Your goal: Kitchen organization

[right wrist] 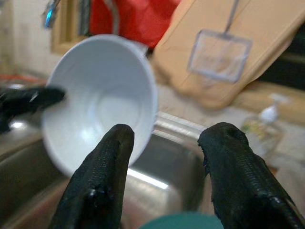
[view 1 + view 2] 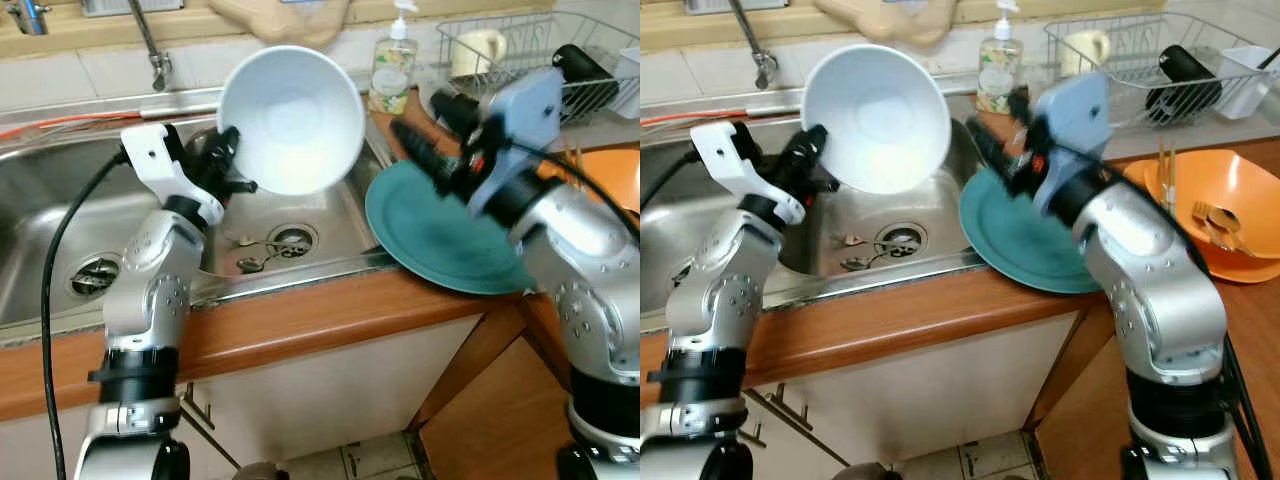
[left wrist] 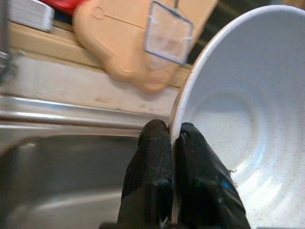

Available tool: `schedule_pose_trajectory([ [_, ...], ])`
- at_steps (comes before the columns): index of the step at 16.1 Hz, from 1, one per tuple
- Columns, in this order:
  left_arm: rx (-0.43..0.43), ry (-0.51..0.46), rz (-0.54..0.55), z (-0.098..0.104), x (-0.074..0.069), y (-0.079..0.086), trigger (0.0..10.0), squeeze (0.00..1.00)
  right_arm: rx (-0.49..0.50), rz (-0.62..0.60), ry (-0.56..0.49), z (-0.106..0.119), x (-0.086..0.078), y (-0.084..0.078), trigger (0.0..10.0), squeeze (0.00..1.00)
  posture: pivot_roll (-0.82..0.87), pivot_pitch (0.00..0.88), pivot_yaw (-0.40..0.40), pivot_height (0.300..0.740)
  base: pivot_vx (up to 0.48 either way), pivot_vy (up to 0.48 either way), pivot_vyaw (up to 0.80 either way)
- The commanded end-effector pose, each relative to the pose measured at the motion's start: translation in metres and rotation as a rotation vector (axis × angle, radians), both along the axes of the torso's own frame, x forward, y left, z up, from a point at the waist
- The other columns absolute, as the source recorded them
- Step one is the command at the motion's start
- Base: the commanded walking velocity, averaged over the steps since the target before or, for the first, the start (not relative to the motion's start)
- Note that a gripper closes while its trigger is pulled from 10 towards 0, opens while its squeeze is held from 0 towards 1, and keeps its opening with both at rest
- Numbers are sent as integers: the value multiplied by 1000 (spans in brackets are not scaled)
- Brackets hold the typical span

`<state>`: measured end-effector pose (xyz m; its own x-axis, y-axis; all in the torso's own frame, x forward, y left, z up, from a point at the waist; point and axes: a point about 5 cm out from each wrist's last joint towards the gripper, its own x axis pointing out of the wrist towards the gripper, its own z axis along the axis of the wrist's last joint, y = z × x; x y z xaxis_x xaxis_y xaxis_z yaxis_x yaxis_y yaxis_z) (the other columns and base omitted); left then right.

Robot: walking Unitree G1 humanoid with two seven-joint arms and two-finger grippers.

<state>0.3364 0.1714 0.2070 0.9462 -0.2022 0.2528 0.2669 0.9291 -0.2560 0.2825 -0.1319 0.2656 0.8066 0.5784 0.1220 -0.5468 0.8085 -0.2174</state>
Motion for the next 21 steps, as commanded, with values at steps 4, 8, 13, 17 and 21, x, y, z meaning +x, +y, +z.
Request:
schedule_pose_trajectory([
  [4, 220, 73, 87, -6, 16, 3, 0, 0, -116, 120, 64, -10, -13, 9, 10000, 0, -45, 0, 68, 740, 0, 0, 0],
  [8, 450, 202, 35, -28, 32, -6, 0, 0, -212, 216, 124, -22, -22, 14, 10000, 0, -48, 0, 71, 740, 0, 0, 0],
  [13, 575, 364, -33, -57, 39, -14, 0, 0, -290, 233, 188, -36, -27, 13, 10000, 0, -54, 0, 76, 740, 0, 0, 0],
  [17, 600, 436, -63, -71, 38, -17, 4941, 0, -316, 257, 201, -39, -30, 13, 10000, 0, -57, 0, 75, 740, 0, 0, 0],
  [21, 640, 501, -67, -81, 37, -15, 10000, 0, -333, 267, 207, -41, -31, 13, 10000, 0, -55, 0, 71, 740, 0, 0, 0],
])
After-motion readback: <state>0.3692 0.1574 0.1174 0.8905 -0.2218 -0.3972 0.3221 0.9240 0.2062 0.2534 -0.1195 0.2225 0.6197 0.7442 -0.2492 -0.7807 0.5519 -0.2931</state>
